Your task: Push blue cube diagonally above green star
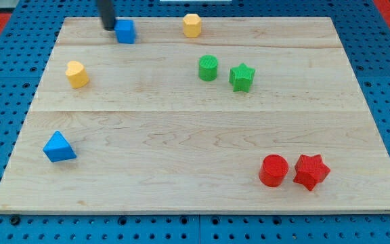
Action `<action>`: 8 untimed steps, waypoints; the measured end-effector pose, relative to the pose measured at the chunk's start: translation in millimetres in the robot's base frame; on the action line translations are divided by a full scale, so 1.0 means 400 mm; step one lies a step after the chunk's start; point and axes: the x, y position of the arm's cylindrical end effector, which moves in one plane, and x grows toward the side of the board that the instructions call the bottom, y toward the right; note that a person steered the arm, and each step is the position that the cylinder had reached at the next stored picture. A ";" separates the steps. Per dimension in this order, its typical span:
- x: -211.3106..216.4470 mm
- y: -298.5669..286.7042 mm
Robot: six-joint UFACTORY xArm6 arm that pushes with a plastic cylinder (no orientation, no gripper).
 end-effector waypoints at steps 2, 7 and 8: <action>0.100 0.101; 0.201 0.159; 0.181 0.283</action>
